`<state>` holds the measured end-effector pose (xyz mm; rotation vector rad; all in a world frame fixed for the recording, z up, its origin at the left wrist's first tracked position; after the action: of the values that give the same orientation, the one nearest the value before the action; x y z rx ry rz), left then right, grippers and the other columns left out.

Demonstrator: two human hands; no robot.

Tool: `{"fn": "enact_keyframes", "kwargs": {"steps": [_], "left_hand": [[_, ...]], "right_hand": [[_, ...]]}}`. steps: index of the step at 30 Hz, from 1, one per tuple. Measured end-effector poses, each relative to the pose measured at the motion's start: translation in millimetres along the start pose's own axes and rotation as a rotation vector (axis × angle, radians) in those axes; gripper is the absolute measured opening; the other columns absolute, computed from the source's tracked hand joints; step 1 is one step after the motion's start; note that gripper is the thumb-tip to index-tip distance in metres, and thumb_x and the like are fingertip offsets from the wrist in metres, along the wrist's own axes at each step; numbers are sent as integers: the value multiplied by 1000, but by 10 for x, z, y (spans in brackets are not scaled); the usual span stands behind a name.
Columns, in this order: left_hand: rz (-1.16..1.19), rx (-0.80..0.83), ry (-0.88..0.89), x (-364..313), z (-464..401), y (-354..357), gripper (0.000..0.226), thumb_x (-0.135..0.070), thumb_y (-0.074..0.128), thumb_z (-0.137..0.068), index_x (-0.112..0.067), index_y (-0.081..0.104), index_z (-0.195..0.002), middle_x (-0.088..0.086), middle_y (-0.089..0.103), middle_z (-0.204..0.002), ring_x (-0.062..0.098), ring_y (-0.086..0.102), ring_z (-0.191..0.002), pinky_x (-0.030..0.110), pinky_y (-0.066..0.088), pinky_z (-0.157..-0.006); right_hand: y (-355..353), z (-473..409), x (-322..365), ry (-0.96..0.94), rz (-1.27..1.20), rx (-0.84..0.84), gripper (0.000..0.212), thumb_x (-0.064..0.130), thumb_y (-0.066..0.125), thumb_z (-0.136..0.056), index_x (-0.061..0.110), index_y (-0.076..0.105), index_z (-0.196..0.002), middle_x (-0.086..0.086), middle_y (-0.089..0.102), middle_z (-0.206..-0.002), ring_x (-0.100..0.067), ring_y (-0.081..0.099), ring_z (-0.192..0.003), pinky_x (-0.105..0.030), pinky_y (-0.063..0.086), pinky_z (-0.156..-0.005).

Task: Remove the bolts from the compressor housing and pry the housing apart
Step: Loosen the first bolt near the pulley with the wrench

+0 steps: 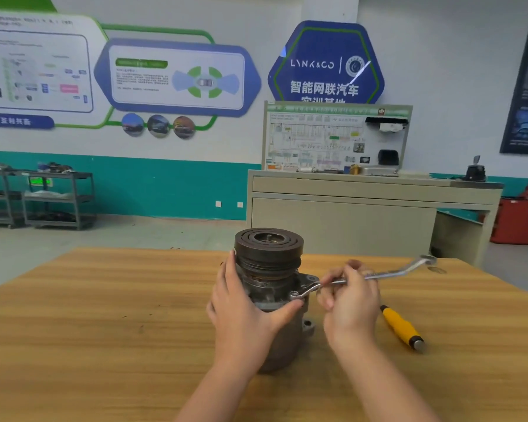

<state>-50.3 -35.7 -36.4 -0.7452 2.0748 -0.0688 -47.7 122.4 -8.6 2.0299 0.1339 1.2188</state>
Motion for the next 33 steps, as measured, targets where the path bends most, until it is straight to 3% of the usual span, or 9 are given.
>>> {"fn": "enact_keyframes", "kwargs": {"steps": [3,6,9,15,18,20,26,29,33], "left_hand": [[16,-14,7,14,18,5,131,-74,74,-52,-28,8,-156,-3,27,-158,18,20,-147,51,16,-120],[43,-19,10,51,34,-3,130,-77,71,-52,-30,8,-155,-6,28,-158,15,21,-147,49,14,-121],[76,-13,17,90,35,-12,129,-84,64,-51,-32,9,-155,-9,30,-157,13,24,-145,47,14,-121],[97,-12,25,111,31,-16,123,-85,58,-52,-31,16,-154,-11,35,-153,8,26,-141,46,15,-120],[101,6,30,165,33,-36,122,-86,58,-52,-32,19,-153,-11,37,-152,8,28,-141,47,15,-120],[98,8,29,183,35,-45,122,-87,58,-51,-32,18,-153,-11,37,-153,8,28,-141,47,15,-120],[90,26,23,180,31,-39,118,-83,60,-56,-29,21,-153,-9,35,-153,10,26,-141,49,18,-120],[169,-31,-2,206,19,-82,104,-76,64,-69,-26,26,-151,-6,38,-145,5,27,-135,39,27,-115],[248,-52,-62,245,-8,-123,96,-65,62,-67,-24,31,-149,-9,37,-133,1,28,-125,25,26,-102]], "right_hand": [[24,-252,-136,435,-50,92,17,4,34,-100,8,43,-86,-8,50,-52,-11,33,-30,-17,23,-31],[24,-337,-83,481,-201,164,21,12,34,-103,8,47,-88,-11,58,-59,-14,49,-39,-19,38,-36],[-43,-274,44,303,-189,245,22,17,34,-105,9,50,-92,-14,67,-69,-19,63,-54,-27,53,-49],[-161,108,151,-164,207,316,17,21,38,-100,11,50,-93,-7,70,-80,-24,69,-65,-28,56,-61],[-138,258,239,-386,368,325,14,32,41,-95,28,54,-91,-1,71,-86,-21,71,-67,-29,58,-63],[-108,346,281,-546,482,348,21,35,40,-101,42,55,-88,6,71,-84,-16,71,-69,-31,58,-67],[-23,492,279,-780,622,449,23,27,48,-97,9,63,-92,7,68,-72,4,66,-72,-7,47,-72],[-27,565,239,-820,611,517,36,37,44,-100,8,63,-96,-3,66,-74,4,66,-70,-11,51,-69],[-25,621,178,-888,659,545,46,41,41,-102,4,67,-96,-2,64,-78,6,64,-70,-16,54,-63]]}}
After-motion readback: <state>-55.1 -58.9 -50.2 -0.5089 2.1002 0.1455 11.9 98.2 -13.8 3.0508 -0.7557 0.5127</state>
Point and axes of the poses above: each hand's wrist, its own z-axis away from the middle knuckle, its own y-axis out of the palm, x = y × z, the point moved 4 cm from there along -z, towards the middle knuckle
